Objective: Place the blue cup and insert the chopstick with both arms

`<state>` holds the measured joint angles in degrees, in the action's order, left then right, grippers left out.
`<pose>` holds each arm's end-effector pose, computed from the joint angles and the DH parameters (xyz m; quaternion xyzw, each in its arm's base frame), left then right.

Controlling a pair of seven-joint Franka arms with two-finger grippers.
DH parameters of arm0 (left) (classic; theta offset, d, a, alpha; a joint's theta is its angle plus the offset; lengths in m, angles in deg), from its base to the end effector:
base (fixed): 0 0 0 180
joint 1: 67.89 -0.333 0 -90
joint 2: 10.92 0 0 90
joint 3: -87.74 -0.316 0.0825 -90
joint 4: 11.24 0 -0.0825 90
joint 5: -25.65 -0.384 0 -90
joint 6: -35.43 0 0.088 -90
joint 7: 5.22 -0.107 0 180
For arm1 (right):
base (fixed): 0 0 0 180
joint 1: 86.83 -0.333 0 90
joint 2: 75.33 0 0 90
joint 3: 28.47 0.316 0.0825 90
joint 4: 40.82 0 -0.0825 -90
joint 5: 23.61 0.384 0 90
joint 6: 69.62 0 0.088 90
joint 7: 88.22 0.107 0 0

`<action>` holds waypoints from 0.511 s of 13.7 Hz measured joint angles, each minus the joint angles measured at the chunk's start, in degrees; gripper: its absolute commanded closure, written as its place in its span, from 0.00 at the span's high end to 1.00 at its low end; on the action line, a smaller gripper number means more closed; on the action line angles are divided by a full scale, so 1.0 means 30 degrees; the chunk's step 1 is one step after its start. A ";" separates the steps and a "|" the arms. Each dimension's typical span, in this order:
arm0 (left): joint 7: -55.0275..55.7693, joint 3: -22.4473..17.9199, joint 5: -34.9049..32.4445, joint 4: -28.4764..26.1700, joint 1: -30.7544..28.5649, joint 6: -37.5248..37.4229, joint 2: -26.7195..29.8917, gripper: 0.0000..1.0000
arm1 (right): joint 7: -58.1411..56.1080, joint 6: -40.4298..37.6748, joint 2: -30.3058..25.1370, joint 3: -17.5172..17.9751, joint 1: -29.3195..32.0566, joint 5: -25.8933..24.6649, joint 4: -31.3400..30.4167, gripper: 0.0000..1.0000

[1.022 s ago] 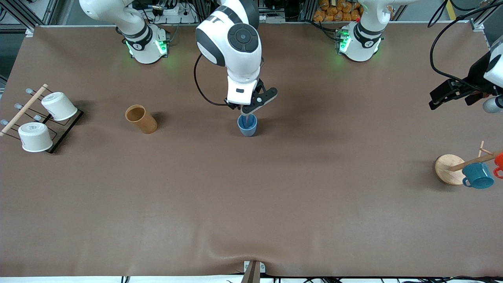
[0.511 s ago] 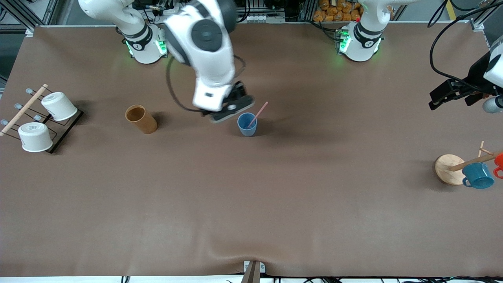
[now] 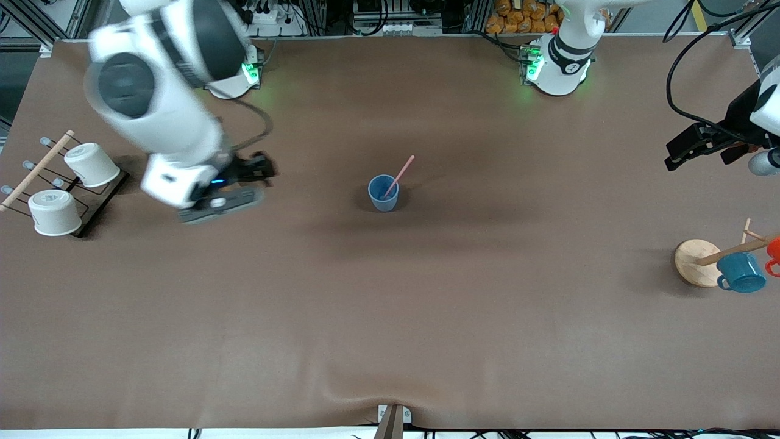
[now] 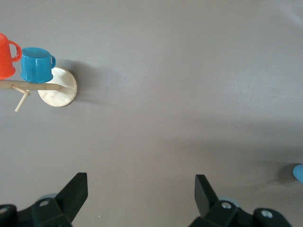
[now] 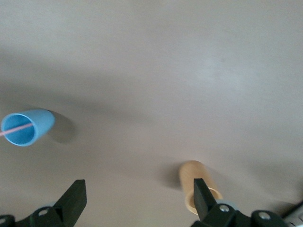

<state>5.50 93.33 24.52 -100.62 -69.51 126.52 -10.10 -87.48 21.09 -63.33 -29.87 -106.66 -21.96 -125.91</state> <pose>0.5512 -0.0366 0.6392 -0.9980 -0.0589 -0.0232 0.0077 0.5803 0.1981 0.5434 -0.9866 -0.1527 0.0568 0.0024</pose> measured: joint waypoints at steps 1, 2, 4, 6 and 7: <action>0.0000 0.0003 0.0000 0.0000 0.0002 0.0000 0.0000 1.00 | -0.0836 -0.0526 -0.0335 0.0008 0.1119 0.0165 0.0000 1.00; 0.0000 0.0007 0.0000 0.0000 0.0005 0.0000 0.0000 1.00 | -0.1721 -0.1024 -0.0728 0.0010 0.2321 0.0421 -0.0026 1.00; 0.0000 0.0011 0.0000 0.0000 0.0010 0.0003 0.0000 1.00 | -0.2947 -0.1891 -0.1735 -0.0002 0.4299 0.0739 -0.0189 1.00; 0.0000 0.0013 0.0000 0.0004 0.0011 0.0017 0.0000 1.00 | -0.3171 -0.2969 -0.3090 -0.0034 0.5548 0.0799 -0.0398 1.00; 0.0000 0.0012 0.0000 0.0004 0.0011 0.0021 0.0000 1.00 | -0.3168 -0.3499 -0.3766 -0.0201 0.5864 0.0796 -0.0475 1.00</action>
<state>5.50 93.37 24.52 -100.61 -69.47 126.59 -10.10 -96.99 10.59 -74.63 -30.47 -89.07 -19.57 -127.33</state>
